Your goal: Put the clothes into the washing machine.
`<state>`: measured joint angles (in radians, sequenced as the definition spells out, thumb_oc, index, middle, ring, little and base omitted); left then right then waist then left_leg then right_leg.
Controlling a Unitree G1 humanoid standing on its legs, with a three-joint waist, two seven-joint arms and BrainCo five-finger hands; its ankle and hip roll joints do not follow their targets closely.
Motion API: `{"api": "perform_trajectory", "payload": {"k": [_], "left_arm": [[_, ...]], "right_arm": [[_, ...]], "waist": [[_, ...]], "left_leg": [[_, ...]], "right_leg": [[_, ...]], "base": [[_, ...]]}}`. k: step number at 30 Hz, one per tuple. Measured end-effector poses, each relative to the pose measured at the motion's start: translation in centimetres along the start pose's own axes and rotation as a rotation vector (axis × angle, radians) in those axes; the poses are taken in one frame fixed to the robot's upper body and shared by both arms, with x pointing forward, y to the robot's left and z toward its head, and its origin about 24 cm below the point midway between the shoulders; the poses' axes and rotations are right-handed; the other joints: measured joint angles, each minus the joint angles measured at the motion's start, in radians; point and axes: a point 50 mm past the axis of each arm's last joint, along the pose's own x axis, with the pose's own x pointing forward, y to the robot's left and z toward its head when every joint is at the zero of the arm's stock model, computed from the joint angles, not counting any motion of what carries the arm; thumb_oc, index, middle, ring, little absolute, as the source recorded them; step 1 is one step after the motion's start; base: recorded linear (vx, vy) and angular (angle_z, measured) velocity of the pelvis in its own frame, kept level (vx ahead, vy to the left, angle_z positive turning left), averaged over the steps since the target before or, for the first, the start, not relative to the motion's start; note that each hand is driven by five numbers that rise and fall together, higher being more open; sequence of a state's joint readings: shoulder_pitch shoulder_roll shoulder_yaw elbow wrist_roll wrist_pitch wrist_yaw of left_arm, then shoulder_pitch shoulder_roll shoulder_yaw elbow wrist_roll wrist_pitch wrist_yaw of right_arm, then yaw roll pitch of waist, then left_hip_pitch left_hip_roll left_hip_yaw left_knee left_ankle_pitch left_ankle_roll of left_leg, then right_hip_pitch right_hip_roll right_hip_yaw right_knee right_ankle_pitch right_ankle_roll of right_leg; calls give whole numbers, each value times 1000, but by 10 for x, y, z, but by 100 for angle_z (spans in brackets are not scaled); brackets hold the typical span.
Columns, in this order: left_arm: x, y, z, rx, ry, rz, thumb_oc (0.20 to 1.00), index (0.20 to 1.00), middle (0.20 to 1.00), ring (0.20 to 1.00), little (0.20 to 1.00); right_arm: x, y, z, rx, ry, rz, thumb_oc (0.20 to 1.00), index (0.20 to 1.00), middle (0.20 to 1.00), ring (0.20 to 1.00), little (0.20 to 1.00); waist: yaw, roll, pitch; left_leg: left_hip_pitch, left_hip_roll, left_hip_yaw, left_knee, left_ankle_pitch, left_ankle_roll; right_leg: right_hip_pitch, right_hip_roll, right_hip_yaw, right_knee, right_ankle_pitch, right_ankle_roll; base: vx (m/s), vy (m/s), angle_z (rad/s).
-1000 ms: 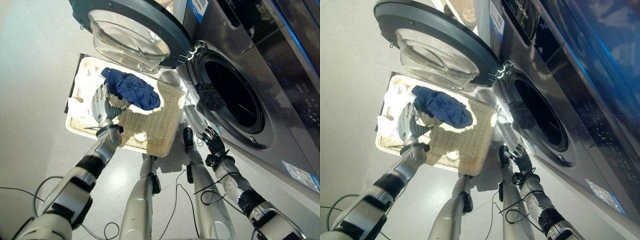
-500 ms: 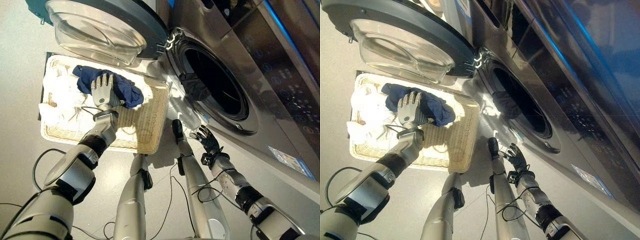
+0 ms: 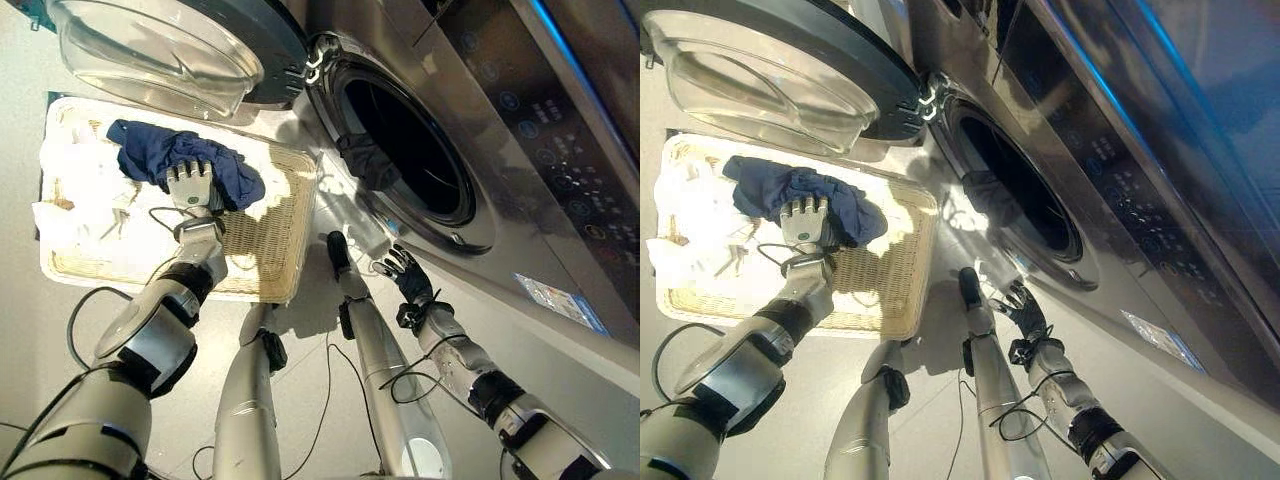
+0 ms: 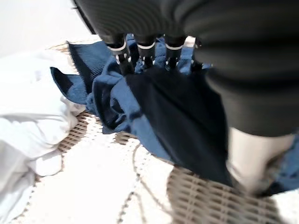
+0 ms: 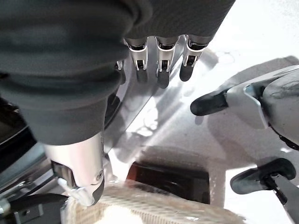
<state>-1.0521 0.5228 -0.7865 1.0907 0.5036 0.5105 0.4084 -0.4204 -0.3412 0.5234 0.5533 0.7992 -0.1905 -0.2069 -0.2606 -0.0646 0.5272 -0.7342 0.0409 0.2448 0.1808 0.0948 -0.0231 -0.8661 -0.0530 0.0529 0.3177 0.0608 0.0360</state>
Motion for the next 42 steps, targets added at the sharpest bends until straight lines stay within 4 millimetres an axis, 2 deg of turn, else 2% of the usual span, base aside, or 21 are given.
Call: {"api": "perform_trajectory", "payload": {"k": [4,8,12,15,18,19,20,21,23,26,27,29,30,31,34,37,38,39,41,42], "left_arm": [[6,10,3,114,-11,-30,200,200,200,200,200],[6,13,5,152,-18,-34,200,200,200,200,200],[7,15,4,148,-19,16,200,200,200,200,200],[7,18,5,81,-21,75,200,200,200,200,200],[7,18,5,-146,0,86,200,200,200,200,200],[8,19,6,-314,16,101,200,200,200,200,200],[8,20,6,-363,15,108,200,200,200,200,200],[7,21,7,-504,26,120,200,200,200,200,200],[3,18,9,-660,22,128,200,200,200,200,200],[-10,3,14,-927,33,85,200,200,200,200,200],[-13,-1,16,-959,32,73,200,200,200,200,200],[-26,-12,19,-1121,30,31,200,200,200,200,200],[-29,-11,20,-1175,17,33,200,200,200,200,200],[-39,-22,20,-1216,7,11,200,200,200,200,200],[-56,-33,21,-1286,-16,-18,200,200,200,200,200],[-69,-50,13,-1358,10,-69,200,200,200,200,200],[-76,-54,8,-1431,2,-99,200,200,200,200,200],[-81,-53,7,-1491,-35,-118,200,200,200,200,200],[-88,-54,8,-1537,-72,-149,200,200,200,200,200],[-95,-49,9,-1616,-137,-189,200,200,200,200,200]], "right_arm": [[-2,2,3,2,-12,18,1000,1000,1000,1000,1000],[-2,4,3,4,-16,31,1000,1000,1000,1000,1000],[-2,6,4,3,-20,52,1000,1000,1000,1000,1000],[-3,8,6,6,-29,64,1000,1000,1000,1000,1000],[-4,11,5,6,-27,75,1000,1000,1000,1000,1000],[-5,13,4,4,-25,83,1000,1000,1000,1000,1000],[-5,14,3,4,-23,85,1000,1000,1000,1000,1000],[-6,16,2,8,-22,86,1000,1000,1000,1000,1000],[-6,19,0,22,-22,84,1000,1000,1000,1000,1000],[-9,25,-4,47,-25,83,1000,1000,1000,1000,1000],[-9,26,-4,50,-27,86,1000,1000,1000,1000,1000],[-11,30,0,65,-48,90,1000,1000,1000,1000,1000],[-12,32,1,73,-55,94,1000,1000,1000,1000,1000],[-13,36,5,83,-79,99,1000,1000,1000,1000,1000],[-15,40,15,58,-135,98,1000,1000,1000,1000,1000],[-15,40,22,31,-173,93,1000,1000,1000,1000,1000],[-15,37,25,8,-195,81,1000,1000,1000,1000,1000],[-15,35,28,-11,-209,74,1000,1000,1000,1000,1000],[-15,32,31,-30,-225,61,1000,1000,1000,1000,1000],[-14,29,35,-70,-249,53,1000,1000,1000,1000,1000]], "waist": [[-5,0,0],[-13,-1,0],[-9,-4,-1],[-8,-8,-3],[5,-8,-3],[7,-8,-3],[14,-8,-3],[23,-8,-3],[35,-8,-3],[64,-8,-3],[74,-8,-3],[110,-8,-3],[114,-8,-3],[132,-7,-3],[177,-6,-2],[215,-4,-1],[226,-2,0],[225,2,0],[249,2,0],[261,8,2]], "left_leg": [[-8,0,0,2,-2,2],[-13,-1,-2,2,-5,4],[-20,0,-5,1,-5,4],[-45,0,-8,4,2,9],[-47,-1,-26,-7,13,6],[-46,-1,-39,-22,25,2],[-46,0,-47,-29,31,1],[-44,1,-60,-43,43,-3],[-39,5,-83,-62,60,-10],[6,13,-113,-112,86,-23],[17,13,-117,-120,88,-25],[34,16,-137,-144,102,-30],[39,18,-142,-154,108,-31],[45,21,-161,-166,119,-36],[63,27,-176,-194,136,-45],[80,27,-197,-203,141,-46],[92,24,-209,-206,144,-46],[100,19,-223,-205,144,-47],[110,13,-234,-205,146,-44],[118,5,-247,-202,147,-44]], "right_leg": [[-2,2,3,-9,4,0],[-4,2,3,-13,9,-4],[-11,1,-2,-12,8,-3],[-37,2,-7,-5,9,-6],[-35,1,-18,-5,9,-5],[-34,1,-32,-9,9,-6],[-33,1,-37,-9,9,-6],[-30,2,-51,-13,10,-7],[-18,7,-67,-24,14,-13],[30,17,-92,-47,14,-16],[40,18,-97,-50,10,-16],[58,20,-113,-56,9,-16],[63,21,-121,-58,8,-17],[74,23,-141,-61,6,-20],[90,26,-163,-63,-1,-31],[115,23,-183,-61,-9,-41],[127,17,-198,-51,-19,-43],[134,12,-203,-35,-35,-42],[140,7,-203,-15,-50,-43],[146,-7,-214,14,-69,-43]], "base": [[6,8,-3],[-18,-10,0],[-45,-37,1],[-17,-31,2],[-33,-71,11],[-21,-62,16],[-35,-97,22],[-34,-84,18],[-39,-88,21],[-41,-70,18],[-64,-103,14],[-49,-63,12],[-60,-21,23],[-71,-29,26],[-58,-23,17],[-60,-7,19],[-69,9,34],[-64,15,35],[-51,28,27],[-38,30,28]]}}
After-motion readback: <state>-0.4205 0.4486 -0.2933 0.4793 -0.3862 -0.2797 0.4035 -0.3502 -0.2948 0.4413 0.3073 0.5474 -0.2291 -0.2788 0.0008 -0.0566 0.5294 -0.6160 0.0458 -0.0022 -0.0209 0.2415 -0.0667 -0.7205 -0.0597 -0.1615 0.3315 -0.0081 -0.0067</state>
